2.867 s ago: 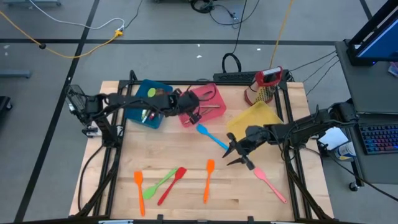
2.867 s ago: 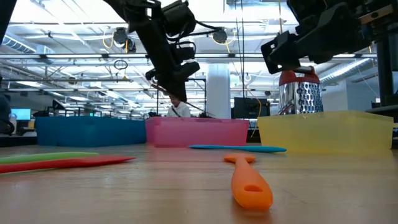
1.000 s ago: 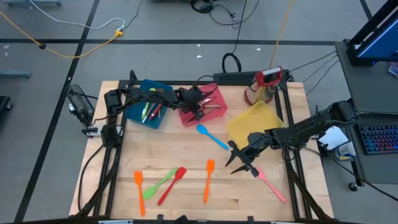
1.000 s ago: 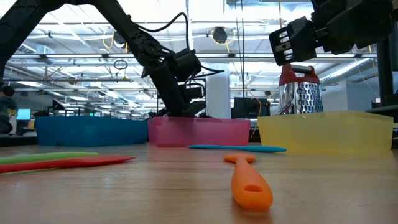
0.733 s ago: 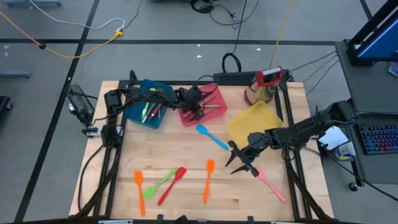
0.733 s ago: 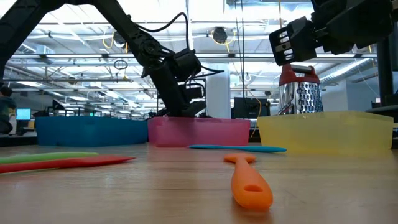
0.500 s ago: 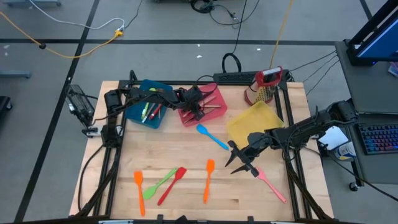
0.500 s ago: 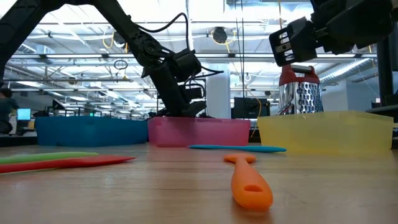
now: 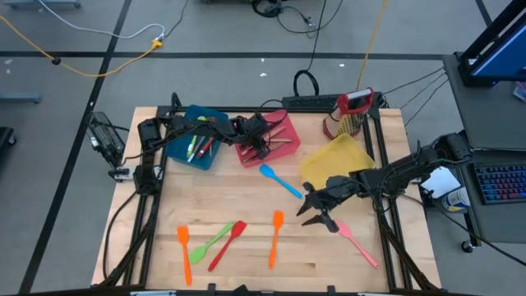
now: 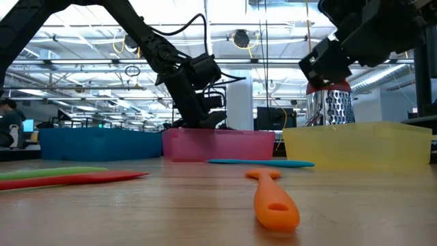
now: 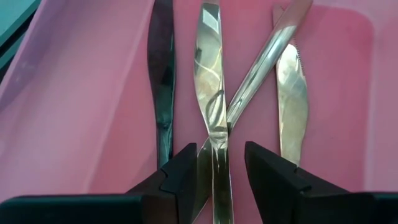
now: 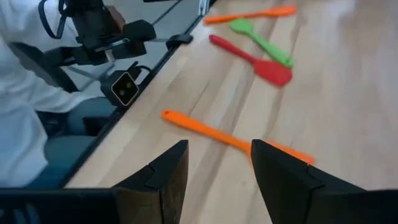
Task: Pick & Place Kitchen Items
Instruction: Put the pink spatula into the yellow bin
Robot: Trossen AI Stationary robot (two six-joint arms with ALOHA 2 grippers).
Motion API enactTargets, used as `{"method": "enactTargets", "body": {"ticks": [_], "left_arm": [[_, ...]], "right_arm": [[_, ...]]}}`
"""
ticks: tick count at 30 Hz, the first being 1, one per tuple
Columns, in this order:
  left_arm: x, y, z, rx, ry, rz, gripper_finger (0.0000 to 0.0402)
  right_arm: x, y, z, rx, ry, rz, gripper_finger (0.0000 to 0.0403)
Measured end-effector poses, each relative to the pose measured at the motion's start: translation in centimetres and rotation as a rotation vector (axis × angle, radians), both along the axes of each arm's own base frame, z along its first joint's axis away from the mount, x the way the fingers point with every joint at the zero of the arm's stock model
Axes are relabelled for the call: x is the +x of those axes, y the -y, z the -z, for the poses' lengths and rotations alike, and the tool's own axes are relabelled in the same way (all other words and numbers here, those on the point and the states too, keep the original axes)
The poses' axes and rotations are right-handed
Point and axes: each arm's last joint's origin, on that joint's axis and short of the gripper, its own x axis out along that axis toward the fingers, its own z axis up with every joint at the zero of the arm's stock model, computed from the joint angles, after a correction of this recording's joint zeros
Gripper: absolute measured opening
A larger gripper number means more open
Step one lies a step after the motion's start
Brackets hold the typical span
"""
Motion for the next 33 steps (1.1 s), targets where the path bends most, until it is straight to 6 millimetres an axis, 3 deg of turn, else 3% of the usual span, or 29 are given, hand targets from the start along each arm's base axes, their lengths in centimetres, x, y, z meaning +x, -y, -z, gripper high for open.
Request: {"method": "enactTargets", "body": {"ticks": [11, 21, 33], "left_arm": [[-0.1, 0.1, -1.1, 0.012, 0.031, -0.012, 0.014], [-0.5, 1.3, -6.3, 0.078, 0.176, 0.019, 0.014], [-1.7, 6.4, -13.4, 0.253, 0.296, 0.097, 0.014]], "right_arm": [[-0.8, -1.5, 0.8, 0.05, -0.146, 0.127, 0.0169], [-1.4, -2.7, 0.9, 0.074, -0.182, 0.189, 0.0169], [-1.7, -3.5, 0.6, 0.051, -0.26, 0.221, 0.0169]]}}
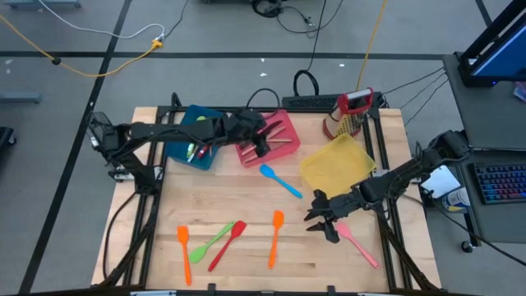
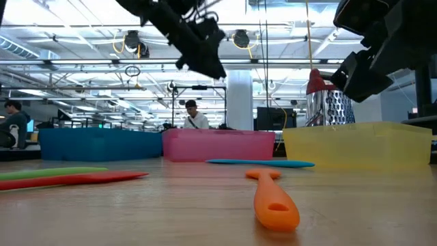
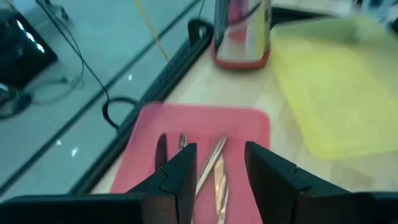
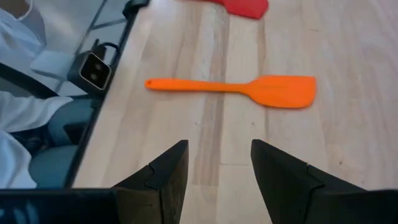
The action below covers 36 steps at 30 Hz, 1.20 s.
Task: Pick & Place Kitchen Items
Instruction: Put the pink spatula into the yellow bin
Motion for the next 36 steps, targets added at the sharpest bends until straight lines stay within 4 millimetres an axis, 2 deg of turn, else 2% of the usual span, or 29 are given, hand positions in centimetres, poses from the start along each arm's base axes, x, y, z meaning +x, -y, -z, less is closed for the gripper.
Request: {"method": "enactTargets", "body": {"ticks": [6, 12, 21, 36], "left_arm": [[-0.8, 2.0, -1.8, 0.048, 0.017, 0.01, 0.014], [-0.7, 3.0, -2.0, 0.084, 0.007, 0.002, 0.014], [-0.8, 3.2, -2.0, 0.083, 0.004, 0.004, 0.014], [-0.7, 3.2, -2.0, 0.083, 0.006, 0.004, 0.014]], "right_arm": [[-0.1, -0.7, -0.9, -0.032, -0.078, -0.019, 0.0169], [-0.8, -1.3, -0.7, 0.019, -0.197, 0.027, 0.0169], [-2.9, -1.6, 0.1, 0.016, -0.477, 0.143, 0.0169], [-4.4, -2.2, 0.5, 0.125, -0.694, 0.223, 0.0169]]}}
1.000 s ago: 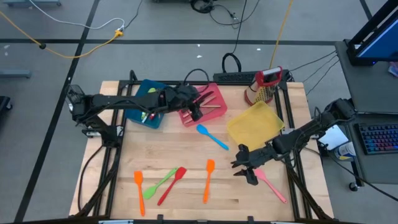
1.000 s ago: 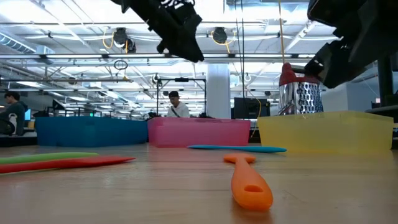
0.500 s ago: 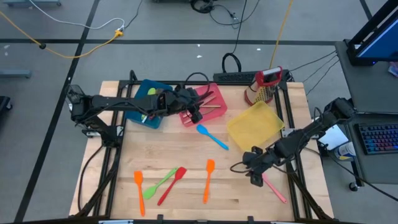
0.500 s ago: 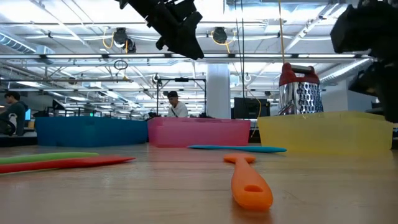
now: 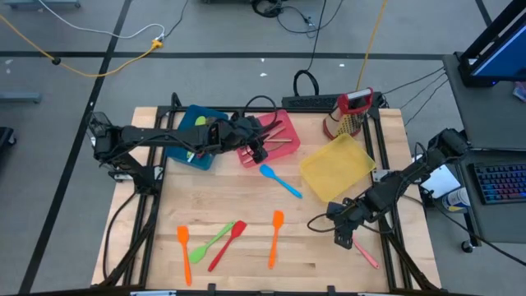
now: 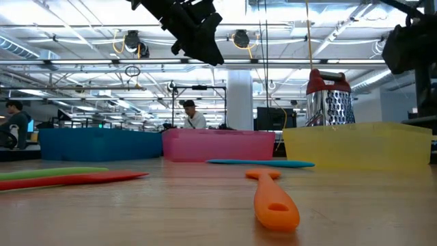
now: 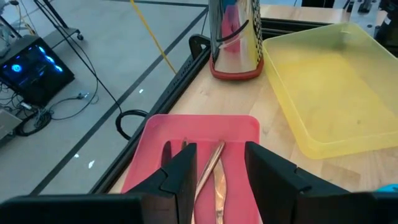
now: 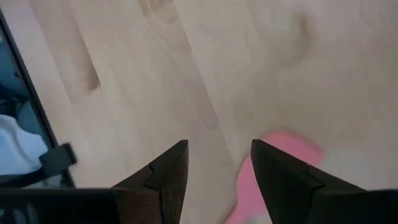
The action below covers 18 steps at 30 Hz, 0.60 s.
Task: Pick & Place Kitchen Items
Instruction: Put the pink spatula into the yellow bin
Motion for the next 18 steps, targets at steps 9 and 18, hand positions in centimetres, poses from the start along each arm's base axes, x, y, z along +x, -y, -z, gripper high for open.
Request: {"method": "enactTargets", "body": {"ticks": [9, 18], "left_arm": [[0.0, 0.0, 0.0, 0.0, 0.0, 0.0, 0.014], [0.0, 0.0, 0.0, 0.0, 0.0, 0.0, 0.014]], "right_arm": [[-1.4, 0.7, 0.5, -0.026, -0.208, 0.09, 0.0169], [-1.6, 0.8, 0.6, -0.026, -0.247, 0.119, 0.0169]]}}
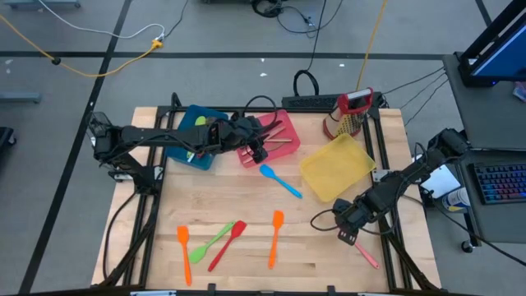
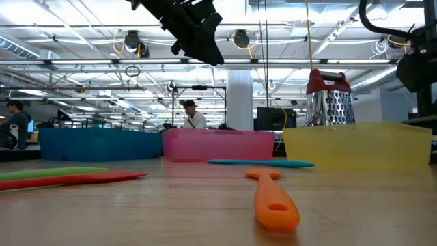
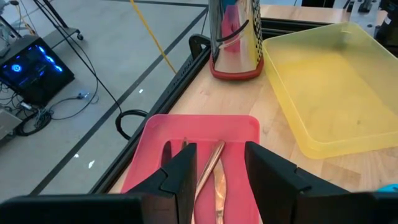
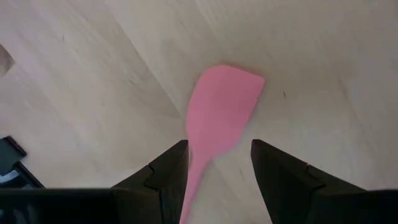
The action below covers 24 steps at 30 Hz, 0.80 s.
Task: Pick & Place Kitchen Items
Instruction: Put the pink spatula into the yellow bin
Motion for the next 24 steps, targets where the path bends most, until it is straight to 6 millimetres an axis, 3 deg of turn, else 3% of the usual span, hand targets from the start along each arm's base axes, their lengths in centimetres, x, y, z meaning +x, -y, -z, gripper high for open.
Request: {"method": "enactTargets", "body": {"ticks": [12, 24], "left_arm": [[-0.1, 0.0, 0.1, -0.002, -0.013, 0.0, 0.014], [-0.1, 0.0, 0.1, -0.005, -0.012, -0.002, 0.014]], "right_arm": [[-1.0, -1.6, 0.2, 0.042, -0.069, 0.042, 0.0169], [-0.1, -3.4, 2.7, 0.094, -0.173, 0.029, 0.0169]]}}
